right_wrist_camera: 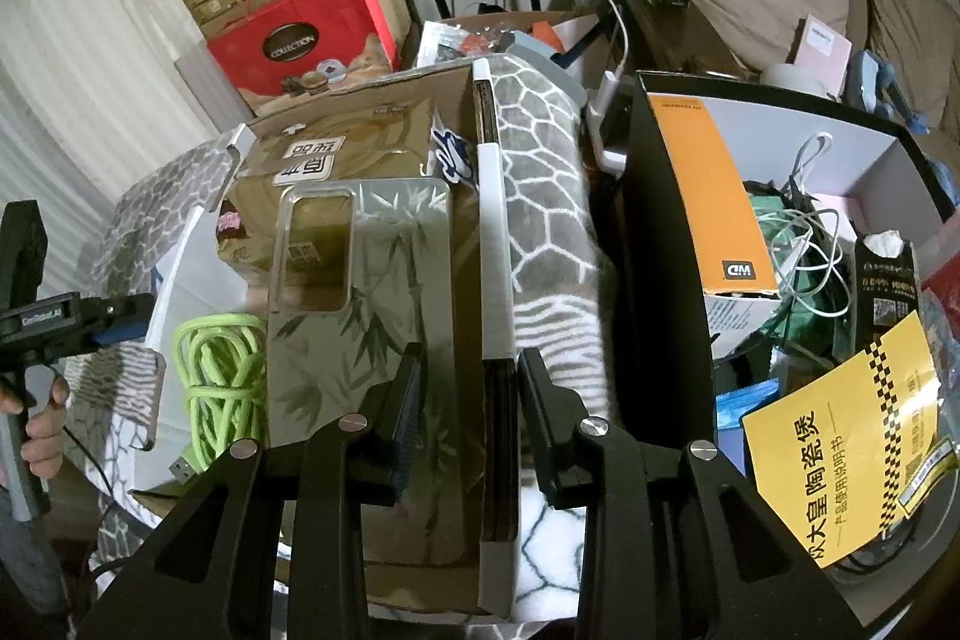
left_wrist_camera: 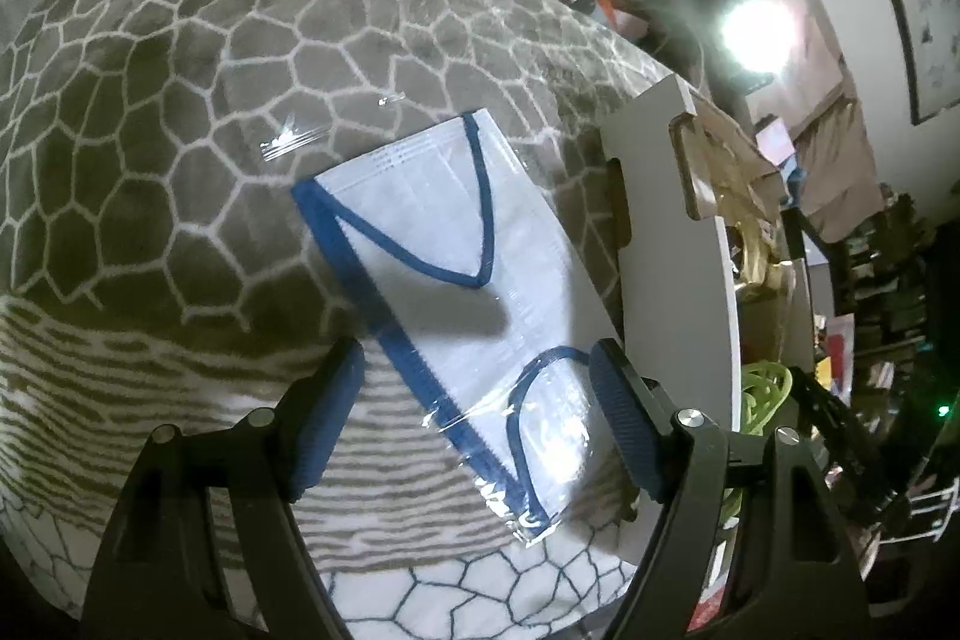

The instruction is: Organize objects

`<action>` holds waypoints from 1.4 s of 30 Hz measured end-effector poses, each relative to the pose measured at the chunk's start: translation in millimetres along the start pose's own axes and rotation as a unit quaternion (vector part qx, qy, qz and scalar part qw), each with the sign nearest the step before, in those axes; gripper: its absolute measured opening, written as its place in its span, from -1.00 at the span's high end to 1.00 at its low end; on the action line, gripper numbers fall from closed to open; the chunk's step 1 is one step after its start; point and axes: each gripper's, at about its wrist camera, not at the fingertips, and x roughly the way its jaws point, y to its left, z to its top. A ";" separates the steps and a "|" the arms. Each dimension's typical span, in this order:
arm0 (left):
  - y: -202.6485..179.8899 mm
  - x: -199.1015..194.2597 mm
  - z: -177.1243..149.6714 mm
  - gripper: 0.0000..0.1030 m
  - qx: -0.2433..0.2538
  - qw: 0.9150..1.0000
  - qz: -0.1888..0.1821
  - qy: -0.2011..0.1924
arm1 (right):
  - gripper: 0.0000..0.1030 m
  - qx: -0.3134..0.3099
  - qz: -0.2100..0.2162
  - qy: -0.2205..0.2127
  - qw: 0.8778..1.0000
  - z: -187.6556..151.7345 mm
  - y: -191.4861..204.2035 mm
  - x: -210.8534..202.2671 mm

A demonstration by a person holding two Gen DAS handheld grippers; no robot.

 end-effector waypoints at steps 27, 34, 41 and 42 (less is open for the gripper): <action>-7.2 -1.7 13.8 0.95 0.004 0.999 -0.010 -0.031 | 0.38 -0.002 -0.004 0.000 1.000 0.6 1.6 2.1; -20.9 -14.8 21.7 0.95 0.017 0.998 -0.057 -0.038 | 0.38 -0.001 -0.002 0.000 1.000 0.8 2.2 2.0; -18.0 0.5 26.0 0.91 0.009 0.999 -0.048 -0.022 | 0.38 -0.002 -0.002 0.000 1.000 -0.8 0.4 2.7; -17.7 0.7 25.0 0.95 0.011 0.999 -0.049 -0.022 | 0.38 -0.002 -0.002 0.000 1.000 -0.7 0.1 2.7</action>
